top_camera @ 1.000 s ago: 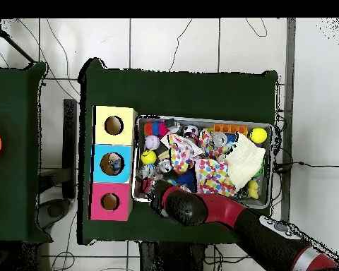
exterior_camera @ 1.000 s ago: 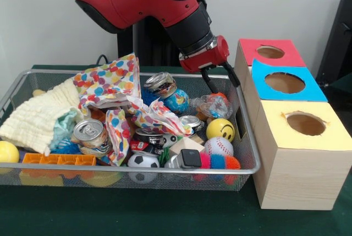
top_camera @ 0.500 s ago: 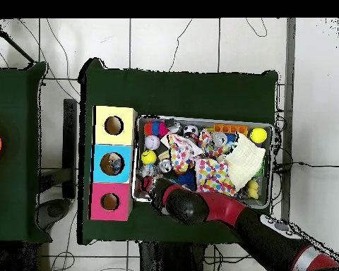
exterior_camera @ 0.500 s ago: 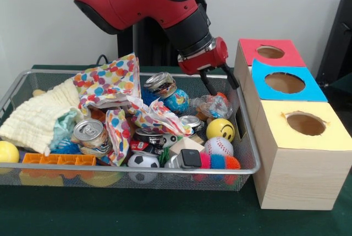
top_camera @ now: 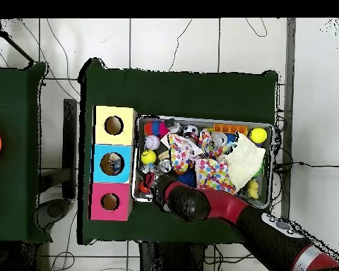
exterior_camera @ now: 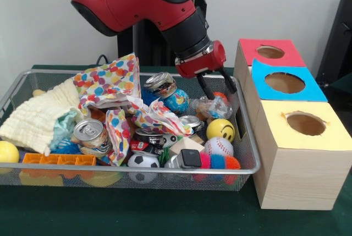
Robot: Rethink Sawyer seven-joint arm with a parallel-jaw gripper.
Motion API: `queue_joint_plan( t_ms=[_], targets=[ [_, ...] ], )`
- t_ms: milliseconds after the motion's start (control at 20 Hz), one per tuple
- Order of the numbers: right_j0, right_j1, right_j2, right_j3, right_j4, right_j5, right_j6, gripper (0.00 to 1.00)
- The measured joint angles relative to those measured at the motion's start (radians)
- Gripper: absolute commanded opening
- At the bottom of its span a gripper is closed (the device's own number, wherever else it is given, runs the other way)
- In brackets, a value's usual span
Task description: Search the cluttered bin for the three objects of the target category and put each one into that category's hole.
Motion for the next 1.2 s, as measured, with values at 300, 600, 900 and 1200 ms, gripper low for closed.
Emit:
queue_joint_plan(
  t_ms=[300,600,900,1200],
  targets=[
    [0.000,0.000,-0.002,-0.011,0.000,0.007,0.000,1.00],
    [0.001,0.000,-0.004,-0.014,0.000,0.013,0.000,1.00],
    [0.003,0.000,-0.006,-0.019,0.000,0.015,0.000,1.00],
    [0.003,0.000,-0.007,-0.023,0.000,0.028,0.000,1.00]
  ],
)
